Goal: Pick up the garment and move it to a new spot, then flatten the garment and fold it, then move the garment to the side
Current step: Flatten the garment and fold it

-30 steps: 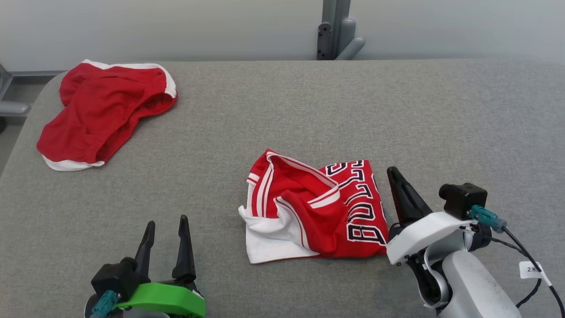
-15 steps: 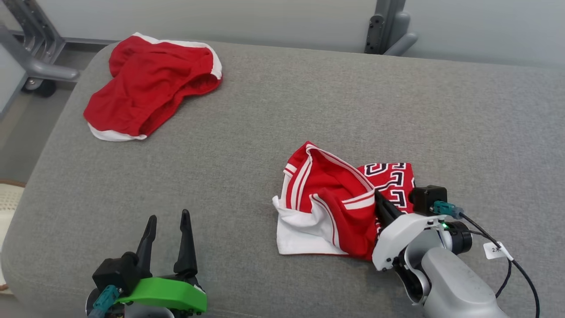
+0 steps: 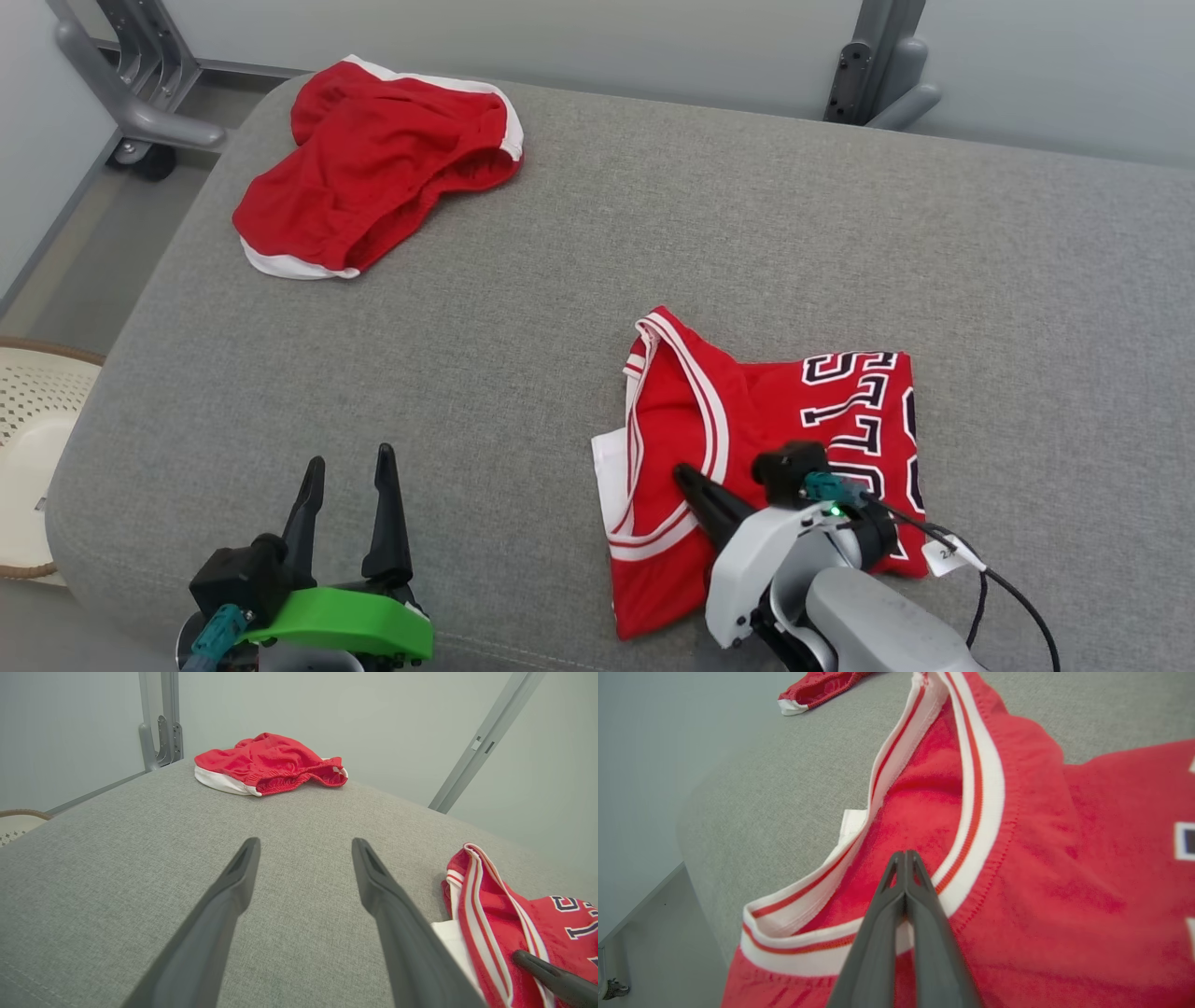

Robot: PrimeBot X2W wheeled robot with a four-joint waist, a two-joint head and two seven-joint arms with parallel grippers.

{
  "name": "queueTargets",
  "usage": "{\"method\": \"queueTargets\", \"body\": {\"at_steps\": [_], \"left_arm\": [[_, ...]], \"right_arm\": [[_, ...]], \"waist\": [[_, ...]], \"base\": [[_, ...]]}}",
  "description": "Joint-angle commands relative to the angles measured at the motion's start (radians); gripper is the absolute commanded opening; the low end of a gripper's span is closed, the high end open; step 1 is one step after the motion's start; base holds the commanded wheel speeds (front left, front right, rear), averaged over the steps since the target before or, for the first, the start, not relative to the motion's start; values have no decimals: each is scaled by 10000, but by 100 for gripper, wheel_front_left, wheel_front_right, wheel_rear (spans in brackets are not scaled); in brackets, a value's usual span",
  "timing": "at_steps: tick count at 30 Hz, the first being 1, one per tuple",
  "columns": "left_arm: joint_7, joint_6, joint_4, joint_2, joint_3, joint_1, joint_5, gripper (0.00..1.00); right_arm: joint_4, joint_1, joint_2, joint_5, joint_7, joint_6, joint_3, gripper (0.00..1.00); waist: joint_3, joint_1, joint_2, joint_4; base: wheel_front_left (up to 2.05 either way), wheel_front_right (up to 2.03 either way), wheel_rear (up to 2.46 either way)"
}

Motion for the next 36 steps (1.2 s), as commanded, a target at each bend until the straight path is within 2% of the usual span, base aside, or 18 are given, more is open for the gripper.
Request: {"method": "queueTargets", "body": {"at_steps": [1,5,9,17,22,28,33,36], "left_arm": [[-3,-3,-30,8,37,75,14,100],[-3,24,-51,8,21,113,-10,100],[-3,27,-27,8,12,151,-8,100],[-3,-11,-63,8,-91,136,51,100],[-3,-105,-24,10,-243,-84,93,100],[-3,-50,-97,11,-487,-251,-41,100],[-3,37,-153,8,-608,-267,-168,100],[-3,56,-136,8,-613,-276,-238,100]], "right_arm": [[2,-129,-31,48,-55,-1,381,0],[115,-232,-31,164,-173,-1,1228,0],[49,-417,-31,400,-324,-1,1545,0],[-546,-788,-391,183,-382,-1,377,0],[-90,-1246,-536,-80,-386,-1,-258,0],[1400,-2070,-574,-458,-386,-1,-866,0],[2538,-2576,-367,-542,-386,-1,-733,0],[2785,-2692,-279,-485,-387,-1,-595,0]], "waist": [[-9,0,55,-41],[-27,0,55,-155],[-73,0,55,-295],[-64,0,55,-389],[90,0,55,5],[394,0,55,854],[629,0,55,1511],[686,0,55,1697]], "base": [[0,0,0],[0,0,0],[0,0,0],[0,0,0],[0,0,0],[0,0,0],[0,0,0],[0,0,0]]}}
